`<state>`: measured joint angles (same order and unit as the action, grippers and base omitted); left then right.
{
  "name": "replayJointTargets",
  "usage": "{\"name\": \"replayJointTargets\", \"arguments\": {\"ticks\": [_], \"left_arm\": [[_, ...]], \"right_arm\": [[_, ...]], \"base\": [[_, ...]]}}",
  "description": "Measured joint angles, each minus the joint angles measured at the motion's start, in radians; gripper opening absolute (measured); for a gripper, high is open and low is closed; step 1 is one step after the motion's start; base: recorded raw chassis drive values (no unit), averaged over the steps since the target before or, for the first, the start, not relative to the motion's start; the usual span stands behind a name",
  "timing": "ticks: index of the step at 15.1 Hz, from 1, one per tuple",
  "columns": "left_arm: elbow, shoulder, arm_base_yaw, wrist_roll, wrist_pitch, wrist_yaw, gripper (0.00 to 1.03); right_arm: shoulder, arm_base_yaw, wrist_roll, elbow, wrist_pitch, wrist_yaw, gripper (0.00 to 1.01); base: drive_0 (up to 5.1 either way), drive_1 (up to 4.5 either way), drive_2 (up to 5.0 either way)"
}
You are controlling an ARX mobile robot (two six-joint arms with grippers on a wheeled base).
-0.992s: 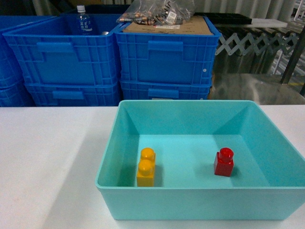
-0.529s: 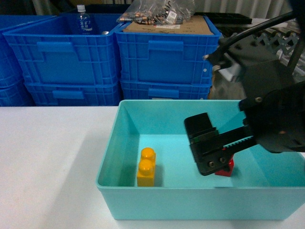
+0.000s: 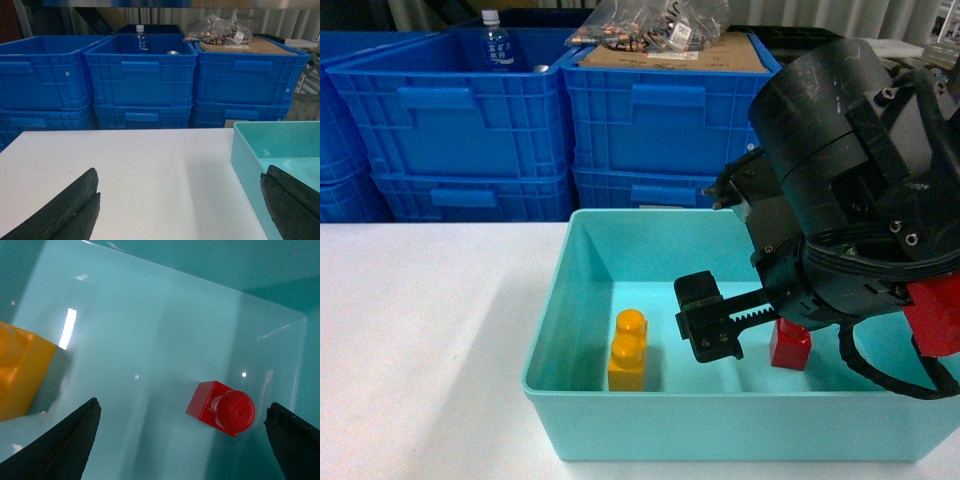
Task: Pick red block from blue box to shelf
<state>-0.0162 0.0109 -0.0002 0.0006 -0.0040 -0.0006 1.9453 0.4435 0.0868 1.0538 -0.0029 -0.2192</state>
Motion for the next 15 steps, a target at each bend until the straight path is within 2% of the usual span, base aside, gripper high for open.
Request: {"name": "replayJointTargets", "arguments": {"ticks": [3,7,8,9,12,15], "left_arm": [[0.000,0.000,0.000,0.000,0.000,0.000,0.98],[0.000,0.000,0.000,0.000,0.000,0.000,0.98],[0.000,0.000,0.000,0.000,0.000,0.000,0.98],[0.000,0.000,0.000,0.000,0.000,0.000,0.98],[0.000,0.000,0.000,0.000,0.000,0.000,0.98],[0.000,0.000,0.000,0.000,0.000,0.000,0.98]], "right_arm": [[0.064,-0.034,0.010,0.039,0.003,-0.029,0.98],[0.138,-0.045,0.032,0.070,0.000,-0.035,0.98],[0.156,-0.045,0.037,0.073,-0.004,-0.034,0.90],[0.168,-0.049,0.042,0.073,0.023,-0.027,0.64],[0.143,-0.053,0.052,0.040,0.061,-0.006,0.29],[-0.105,-0.087,0.071,-0.116,0.143,0.053,0.27]], "base": [[0.0,0.00,0.0],[0.0,0.00,0.0],[0.0,0.00,0.0],[0.0,0.00,0.0],[0.0,0.00,0.0],[0.0,0.00,0.0]]}}
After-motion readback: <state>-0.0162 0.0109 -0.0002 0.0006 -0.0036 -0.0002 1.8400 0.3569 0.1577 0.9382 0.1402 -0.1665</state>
